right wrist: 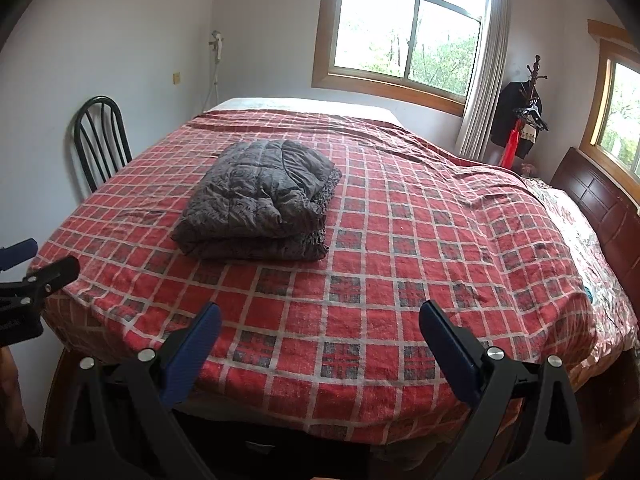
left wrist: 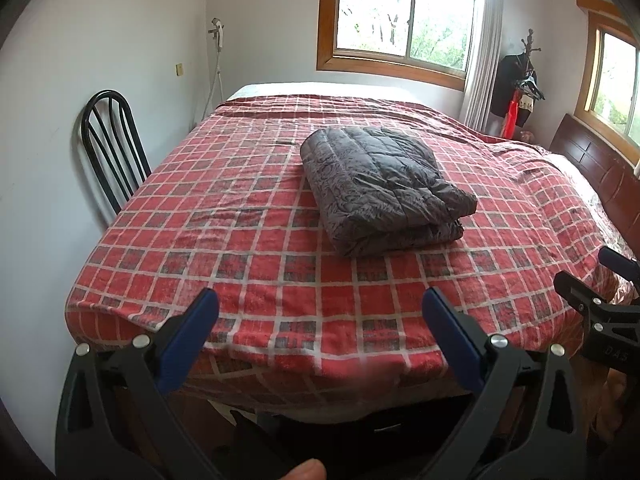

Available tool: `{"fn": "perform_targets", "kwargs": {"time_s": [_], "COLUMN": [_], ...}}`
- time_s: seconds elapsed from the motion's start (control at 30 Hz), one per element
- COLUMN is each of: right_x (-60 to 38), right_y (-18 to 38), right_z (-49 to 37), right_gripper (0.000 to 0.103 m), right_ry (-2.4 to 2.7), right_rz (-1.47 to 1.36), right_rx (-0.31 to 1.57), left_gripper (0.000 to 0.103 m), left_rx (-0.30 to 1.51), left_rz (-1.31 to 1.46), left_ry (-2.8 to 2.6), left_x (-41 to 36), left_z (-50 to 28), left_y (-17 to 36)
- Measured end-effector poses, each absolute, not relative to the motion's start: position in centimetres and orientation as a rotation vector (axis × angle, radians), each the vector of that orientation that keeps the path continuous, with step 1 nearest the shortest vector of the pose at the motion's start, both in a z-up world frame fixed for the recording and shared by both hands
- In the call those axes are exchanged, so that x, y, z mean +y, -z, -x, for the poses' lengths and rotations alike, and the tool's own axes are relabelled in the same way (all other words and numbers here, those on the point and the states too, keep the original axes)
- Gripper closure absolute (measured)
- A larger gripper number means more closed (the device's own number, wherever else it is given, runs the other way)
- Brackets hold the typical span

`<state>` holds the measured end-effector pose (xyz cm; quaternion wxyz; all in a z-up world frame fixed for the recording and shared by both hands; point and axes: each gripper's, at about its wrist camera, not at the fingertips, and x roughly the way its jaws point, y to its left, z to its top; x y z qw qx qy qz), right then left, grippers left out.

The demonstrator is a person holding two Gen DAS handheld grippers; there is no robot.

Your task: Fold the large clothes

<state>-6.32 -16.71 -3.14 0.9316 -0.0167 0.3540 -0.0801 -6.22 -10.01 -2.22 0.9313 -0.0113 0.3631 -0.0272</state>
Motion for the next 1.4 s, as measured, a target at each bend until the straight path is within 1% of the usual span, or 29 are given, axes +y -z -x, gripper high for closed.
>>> {"fn": "perform_targets", "kwargs": {"time_s": [1.4], "right_x": [-16.68], "right_y": [3.03], "right_z": [6.29], "right_gripper": [0.004], "right_ry": [0.167], "right_rz": [0.037], "right_rx": [0.715], "left_gripper": [0.003], "left_rx": [0.74], "left_rz": [0.025], "left_ry": [0.055], "left_x": [-10.0], "left_z": [6.17], "left_y": [2.27]}}
